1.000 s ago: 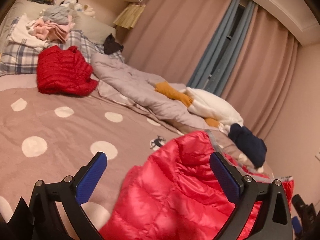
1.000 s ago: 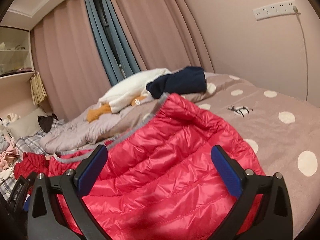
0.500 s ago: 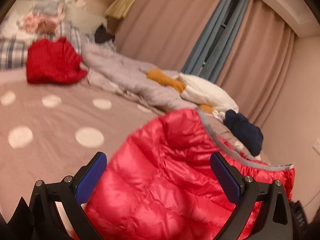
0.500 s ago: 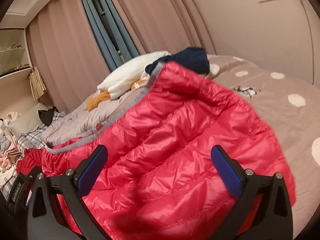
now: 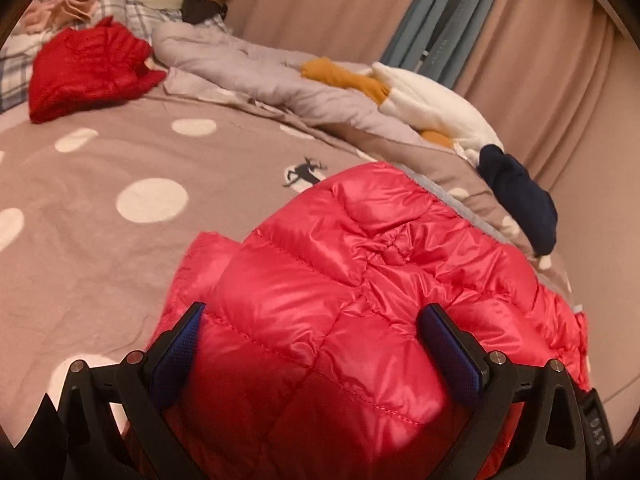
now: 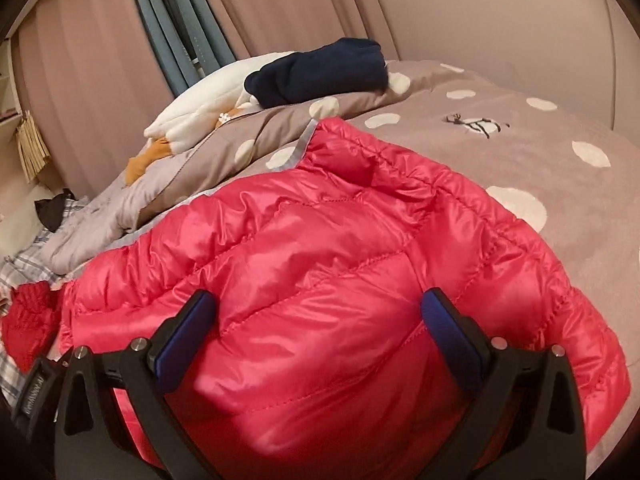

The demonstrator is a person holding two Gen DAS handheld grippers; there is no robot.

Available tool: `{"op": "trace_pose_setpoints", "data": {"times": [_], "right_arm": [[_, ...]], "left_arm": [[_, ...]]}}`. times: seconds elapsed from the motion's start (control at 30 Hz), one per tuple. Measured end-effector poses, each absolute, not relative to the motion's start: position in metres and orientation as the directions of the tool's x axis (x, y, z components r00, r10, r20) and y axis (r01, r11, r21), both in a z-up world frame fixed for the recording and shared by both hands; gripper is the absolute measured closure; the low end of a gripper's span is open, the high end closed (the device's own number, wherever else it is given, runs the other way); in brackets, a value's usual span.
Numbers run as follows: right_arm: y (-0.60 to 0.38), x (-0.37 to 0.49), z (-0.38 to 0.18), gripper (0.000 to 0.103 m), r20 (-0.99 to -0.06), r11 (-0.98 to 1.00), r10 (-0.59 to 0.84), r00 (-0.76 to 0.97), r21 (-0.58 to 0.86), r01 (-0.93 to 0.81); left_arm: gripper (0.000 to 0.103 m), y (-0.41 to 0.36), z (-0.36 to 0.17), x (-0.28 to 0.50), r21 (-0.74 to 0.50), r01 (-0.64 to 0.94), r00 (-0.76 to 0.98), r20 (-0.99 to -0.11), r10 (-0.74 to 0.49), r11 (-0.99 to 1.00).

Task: Fold large clothes

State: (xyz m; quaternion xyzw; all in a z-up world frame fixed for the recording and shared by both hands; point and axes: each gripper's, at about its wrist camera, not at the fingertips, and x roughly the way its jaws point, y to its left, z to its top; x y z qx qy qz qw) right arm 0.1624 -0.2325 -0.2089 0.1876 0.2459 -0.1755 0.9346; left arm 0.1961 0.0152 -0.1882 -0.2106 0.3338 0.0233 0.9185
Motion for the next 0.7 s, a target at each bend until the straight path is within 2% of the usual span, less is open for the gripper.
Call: {"op": "trace_pose_setpoints", "data": {"times": [0.27, 0.7], "right_arm": [[-0.225, 0.181, -0.219, 0.0, -0.553, 0.881, -0.326, 0.767, 0.118, 0.459], [-0.222, 0.19, -0.227, 0.0, -0.56, 0.88, -0.365, 0.744, 0.053, 0.472]], "left_arm": [[0.001, 0.007, -0.197, 0.197, -0.323, -0.145, 0.797, -0.599, -0.083, 0.935], [0.001, 0.01, -0.203, 0.2, -0.333, -0.14, 0.804, -0.588, -0.089, 0.932]]}}
